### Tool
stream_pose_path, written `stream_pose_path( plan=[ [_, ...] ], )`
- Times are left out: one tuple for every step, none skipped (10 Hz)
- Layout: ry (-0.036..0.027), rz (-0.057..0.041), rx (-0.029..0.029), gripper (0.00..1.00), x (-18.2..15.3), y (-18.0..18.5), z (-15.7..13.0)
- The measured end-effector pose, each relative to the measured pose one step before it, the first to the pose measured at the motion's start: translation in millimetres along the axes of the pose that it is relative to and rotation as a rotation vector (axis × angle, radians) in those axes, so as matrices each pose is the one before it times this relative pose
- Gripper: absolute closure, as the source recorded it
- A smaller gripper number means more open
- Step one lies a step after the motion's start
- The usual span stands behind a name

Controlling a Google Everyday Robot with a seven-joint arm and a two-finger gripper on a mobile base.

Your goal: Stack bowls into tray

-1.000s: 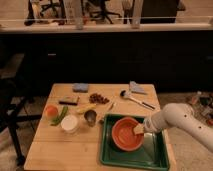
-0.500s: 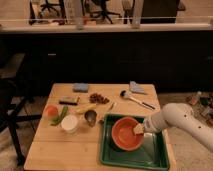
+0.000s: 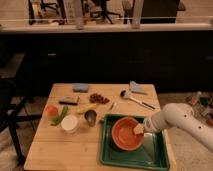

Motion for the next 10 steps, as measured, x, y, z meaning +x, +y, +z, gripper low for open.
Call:
stream_pose_path(
  plan=[
    [-0.00003,0.00025,0.00003,0.89,0.08,-0.11,-0.01],
    [-0.00016,0.00018,0.00009,0.81,0.03,-0.07,-0.10],
    [-0.00011,0.00030,0.00012,0.71,0.11,-0.15,-0.07],
    [0.00001,-0.00011,-0.00001,0.59,-0.04,0.04,-0.01],
    [-0.00004,0.00010,-0.00001,0.51,0.02,-0.03,-0.01],
    [0.00000,-0.00001,-0.00003,0.39,-0.03,0.03,0.00],
    [0.00006,-0.00010,-0.00005,0.28,0.01,0.02,0.04],
    [-0.00022,0.00040,0.00015,0.22,0.06,-0.17,-0.11],
    [-0.00022,-0.00035,-0.00024,0.20,-0.29,0.26,-0.05],
    [-0.00033,0.00036,-0.00005,0.20,-0.03,-0.10,-0.09]
  ],
)
